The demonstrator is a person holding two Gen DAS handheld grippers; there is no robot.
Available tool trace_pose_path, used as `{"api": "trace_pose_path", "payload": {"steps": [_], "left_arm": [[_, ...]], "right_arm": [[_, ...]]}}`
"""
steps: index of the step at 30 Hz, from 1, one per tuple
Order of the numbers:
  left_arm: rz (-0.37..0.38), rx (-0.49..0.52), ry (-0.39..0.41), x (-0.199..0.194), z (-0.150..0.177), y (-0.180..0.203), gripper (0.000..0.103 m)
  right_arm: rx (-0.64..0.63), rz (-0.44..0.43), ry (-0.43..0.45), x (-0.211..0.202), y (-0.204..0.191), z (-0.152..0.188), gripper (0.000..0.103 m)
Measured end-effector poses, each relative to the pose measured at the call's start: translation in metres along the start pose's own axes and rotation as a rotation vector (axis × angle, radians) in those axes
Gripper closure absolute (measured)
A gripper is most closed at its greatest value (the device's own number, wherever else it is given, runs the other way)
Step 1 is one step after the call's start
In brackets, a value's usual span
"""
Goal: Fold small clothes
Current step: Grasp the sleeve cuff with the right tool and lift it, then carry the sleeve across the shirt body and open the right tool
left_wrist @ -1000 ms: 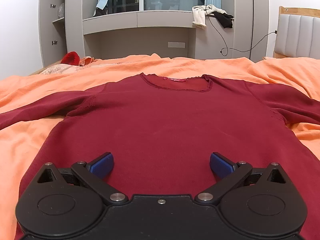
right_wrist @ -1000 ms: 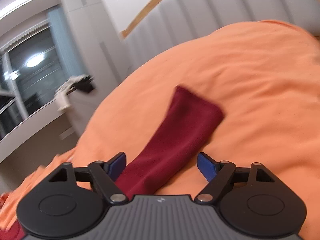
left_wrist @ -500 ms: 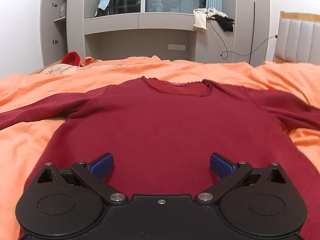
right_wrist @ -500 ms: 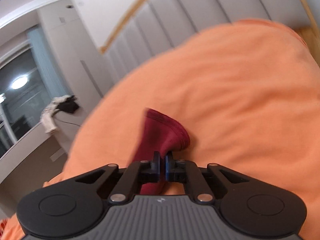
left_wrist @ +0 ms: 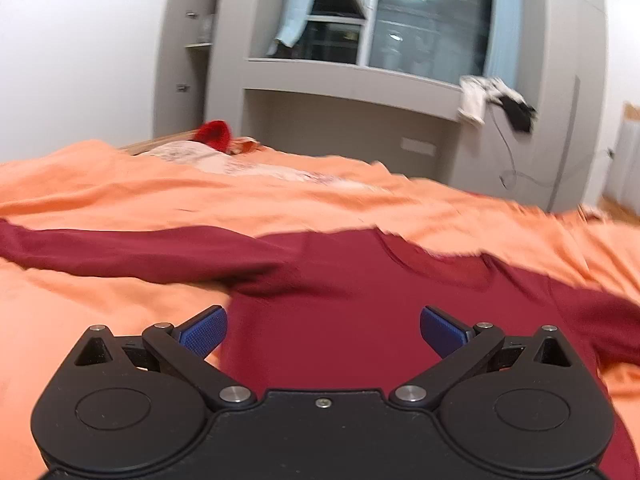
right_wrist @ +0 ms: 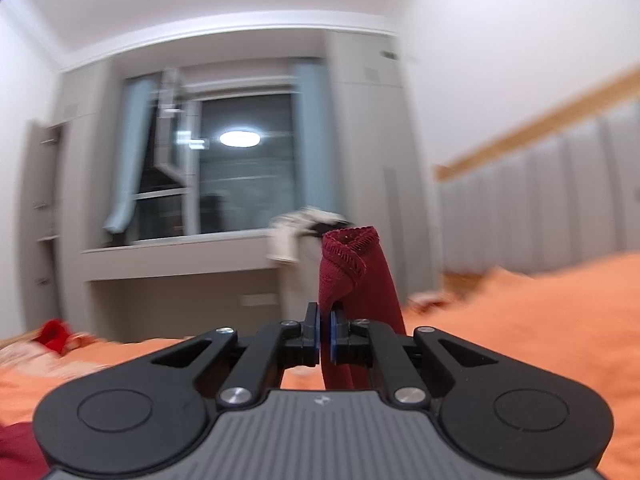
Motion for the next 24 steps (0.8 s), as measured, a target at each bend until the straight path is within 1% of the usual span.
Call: {"api": "trace_pose_path", "payload": {"steps": [3,6,9,11,15,16,19,24], "left_arm": [[0.017,-0.069,0.013,-0.007,-0.011,-0.021,0.001],[0.024,-0.12,0.023,-0.011,-0.019,-0.035,0.001],[0.024,-0.159,0.035,-0.015,-0.024,-0.05,0.001],[0.02,-0.184,0.04,-0.017,-0.028,-0.06,0.0],[0.016,-0.228,0.048,-0.021,-0.032,-0.077,0.001],[0.015,-0.238,0.049,-0.023,-0.032,-0.081,0.001],[0.013,-0.258,0.049,-0.025,-0.032,-0.089,0.0],[0.011,-0.254,0.037,-0.022,-0.031,-0.091,0.0]], "right_arm": [[-0.082,-0.113,-0.008,0.003,-0.046,-0.008,0.098],[-0.187,-0.208,-0.025,0.004,-0.097,-0.002,0.098],[-0.308,-0.288,-0.032,-0.005,-0.149,0.01,0.098],[-0.398,-0.36,-0.043,-0.012,-0.186,0.025,0.098],[-0.551,-0.47,-0.085,-0.032,-0.24,0.06,0.098],[-0.586,-0.494,-0.1,-0.039,-0.25,0.072,0.098],[-0.681,-0.543,-0.147,-0.046,-0.264,0.104,0.098],[-0.811,-0.577,-0.189,-0.059,-0.279,0.139,0.098]]}}
Point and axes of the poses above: each gripper's, at about its wrist camera, not at the fingertips, and x roughly the way its jaws point, y to its right, z to its underside, the point moved 7 cm from there along x, roughly the way its jaws point, and after that the axes turned 14 degrees about -y, right-handed, at the moved point
